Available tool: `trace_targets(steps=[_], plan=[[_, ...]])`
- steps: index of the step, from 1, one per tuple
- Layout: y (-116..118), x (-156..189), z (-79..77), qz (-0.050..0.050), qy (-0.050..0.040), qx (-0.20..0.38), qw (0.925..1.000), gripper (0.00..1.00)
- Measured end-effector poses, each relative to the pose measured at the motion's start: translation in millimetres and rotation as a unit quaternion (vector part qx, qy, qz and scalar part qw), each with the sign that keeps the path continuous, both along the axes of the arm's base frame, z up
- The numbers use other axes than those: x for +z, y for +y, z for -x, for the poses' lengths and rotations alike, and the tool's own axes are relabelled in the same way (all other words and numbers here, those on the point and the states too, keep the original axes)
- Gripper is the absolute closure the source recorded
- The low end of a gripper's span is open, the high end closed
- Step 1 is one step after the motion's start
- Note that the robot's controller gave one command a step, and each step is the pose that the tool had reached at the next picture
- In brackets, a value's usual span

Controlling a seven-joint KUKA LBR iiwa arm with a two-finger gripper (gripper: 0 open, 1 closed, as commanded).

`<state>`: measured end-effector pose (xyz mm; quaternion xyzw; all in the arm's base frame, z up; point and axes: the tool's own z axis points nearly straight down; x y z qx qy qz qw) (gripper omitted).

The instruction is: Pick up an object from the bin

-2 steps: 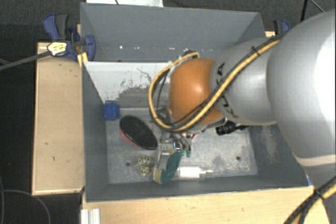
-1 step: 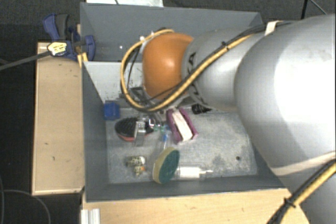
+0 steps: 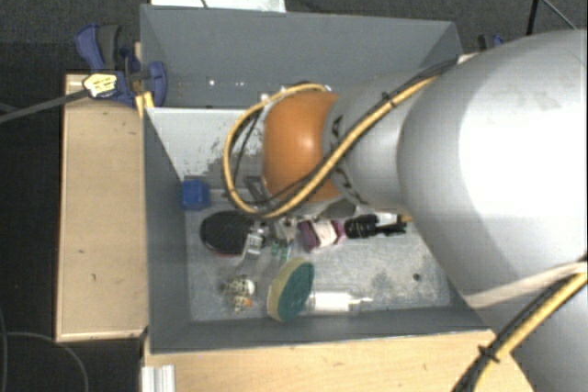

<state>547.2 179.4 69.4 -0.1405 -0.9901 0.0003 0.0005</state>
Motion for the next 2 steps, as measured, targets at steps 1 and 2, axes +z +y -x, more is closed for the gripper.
trace_targets(steps=[1, 2], plan=[[0.2, 0.4, -0.5, -0.001, -0.0006, -0.001, 1.0000, 0.00], [-0.3, -0.2, -0.2, 0.000, 0.0000, -0.002, 1.0000, 1.00]])
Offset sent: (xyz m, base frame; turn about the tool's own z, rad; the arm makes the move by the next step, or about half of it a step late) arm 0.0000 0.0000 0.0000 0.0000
